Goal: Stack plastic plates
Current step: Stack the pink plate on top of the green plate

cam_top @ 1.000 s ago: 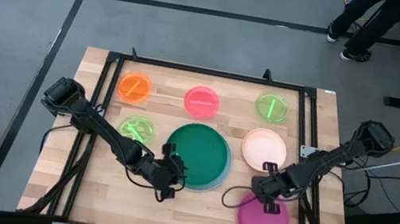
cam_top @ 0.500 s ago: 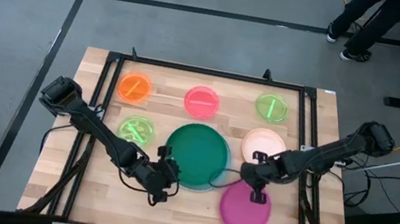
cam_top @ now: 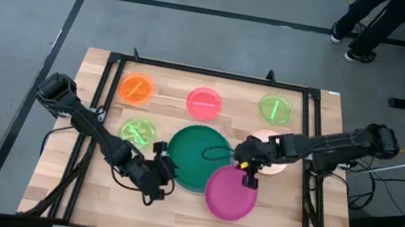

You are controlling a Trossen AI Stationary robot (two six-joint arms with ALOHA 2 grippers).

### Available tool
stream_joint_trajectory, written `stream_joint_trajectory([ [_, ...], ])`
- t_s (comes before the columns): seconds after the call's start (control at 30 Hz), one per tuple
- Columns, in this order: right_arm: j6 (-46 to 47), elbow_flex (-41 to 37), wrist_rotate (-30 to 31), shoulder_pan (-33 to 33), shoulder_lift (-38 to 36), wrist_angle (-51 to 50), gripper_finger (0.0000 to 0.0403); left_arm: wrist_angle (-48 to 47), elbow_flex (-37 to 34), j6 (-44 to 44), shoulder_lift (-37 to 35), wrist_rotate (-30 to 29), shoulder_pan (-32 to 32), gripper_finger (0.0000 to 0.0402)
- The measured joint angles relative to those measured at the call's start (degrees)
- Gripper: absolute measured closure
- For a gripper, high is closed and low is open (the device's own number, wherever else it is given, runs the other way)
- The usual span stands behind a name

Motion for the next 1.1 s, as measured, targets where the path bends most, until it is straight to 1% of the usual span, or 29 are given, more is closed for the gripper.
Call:
stream_joint_trajectory([
  [0.1, -2.02, 0.27, -0.95, -2.54, 0.0, 1.51, 0.04, -0.15, -0.01, -0.23, 0.0, -0.29, -0.2, 0.0285],
  [0.27, -6.22, 0.27, -2.8, -6.84, 0.0, 7.21, 0.0401, -0.14, 0.01, -1.05, 0.0, -0.91, -0.18, 0.0285],
  [0.37, -6.79, 0.29, -2.76, -10.29, 0.0, 11.07, 0.0401, -0.15, 0.01, -1.33, 0.0, -1.09, -0.16, 0.0285],
  [0.6, -6.67, 0.32, -3.73, -17.67, 1.14, 19.85, 0.04, -0.04, 0.01, -1.64, 0.0, -3.66, -0.14, 0.0285],
  [0.77, -7.93, 0.19, -3.9, -20.45, 5.63, 23.57, 0.04, 0.36, 0.01, -1.83, 0.0, -4.86, -0.16, 0.0285],
  [0.9, -8.13, 0.13, -5.26, -20.85, 10.42, 27.87, 0.04, 0.33, 0.01, -1.52, 0.0, -7.03, -0.25, 0.0285],
  [1.1, -8.07, 0.1, -6.25, -21.27, 16.12, 32.8, 0.04, 0.42, 0.01, -1.45, 0.0, -7.9, -0.27, 0.0285],
])
